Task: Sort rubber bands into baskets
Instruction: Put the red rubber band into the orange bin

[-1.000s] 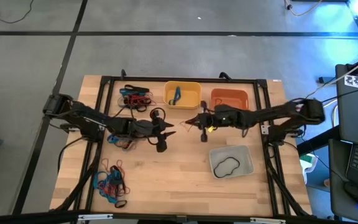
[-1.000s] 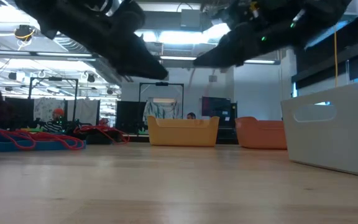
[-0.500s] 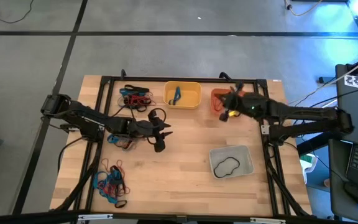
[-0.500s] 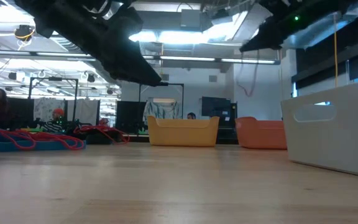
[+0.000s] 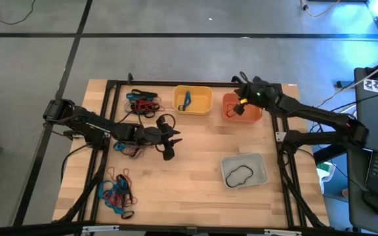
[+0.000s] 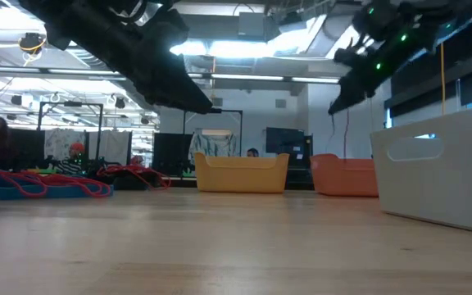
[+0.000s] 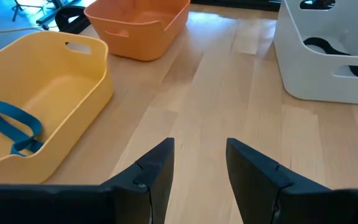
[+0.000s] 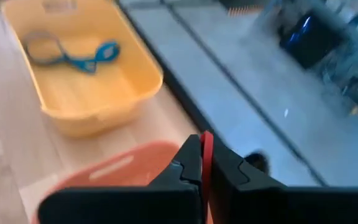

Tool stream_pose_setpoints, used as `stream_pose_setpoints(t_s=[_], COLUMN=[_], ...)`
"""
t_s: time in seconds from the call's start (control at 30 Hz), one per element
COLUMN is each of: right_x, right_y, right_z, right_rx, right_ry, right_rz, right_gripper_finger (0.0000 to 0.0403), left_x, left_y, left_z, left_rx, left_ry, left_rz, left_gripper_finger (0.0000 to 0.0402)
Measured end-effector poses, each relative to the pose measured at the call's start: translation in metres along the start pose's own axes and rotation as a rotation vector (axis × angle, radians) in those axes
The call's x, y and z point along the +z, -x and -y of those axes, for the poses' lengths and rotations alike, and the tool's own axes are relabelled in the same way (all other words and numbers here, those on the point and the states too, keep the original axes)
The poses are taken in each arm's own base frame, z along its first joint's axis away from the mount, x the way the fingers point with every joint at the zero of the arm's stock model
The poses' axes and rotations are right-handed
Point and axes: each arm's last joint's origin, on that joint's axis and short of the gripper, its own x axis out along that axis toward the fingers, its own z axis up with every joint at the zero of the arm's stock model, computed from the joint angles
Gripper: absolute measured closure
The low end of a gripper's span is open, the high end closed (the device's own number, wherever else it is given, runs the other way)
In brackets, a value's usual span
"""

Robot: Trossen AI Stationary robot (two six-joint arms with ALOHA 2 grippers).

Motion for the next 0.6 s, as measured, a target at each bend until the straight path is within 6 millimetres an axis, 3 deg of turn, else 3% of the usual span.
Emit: stream_pose_setpoints(t_s=[0.27,0.6], right_x=[-0.024,-0.034], right_y=[-0.031,-0.045], right_z=[-0.013,-0.019], right_rx=[0.034,0.046], right_ry=[-0.001,-0.041], right_rz=[-0.149,-0.233], right_gripper_finger=[0.0393,0.0377], left_x=[-0.001,-0.001], left_y=[0.0,0.0], left_z=[0.0,0.0], left_rx=[0.002,0.003], left_ry=[-0.001,0.0], left_rz=[-0.011,-0.013], left_gripper_finger=[0.0258,0.0258])
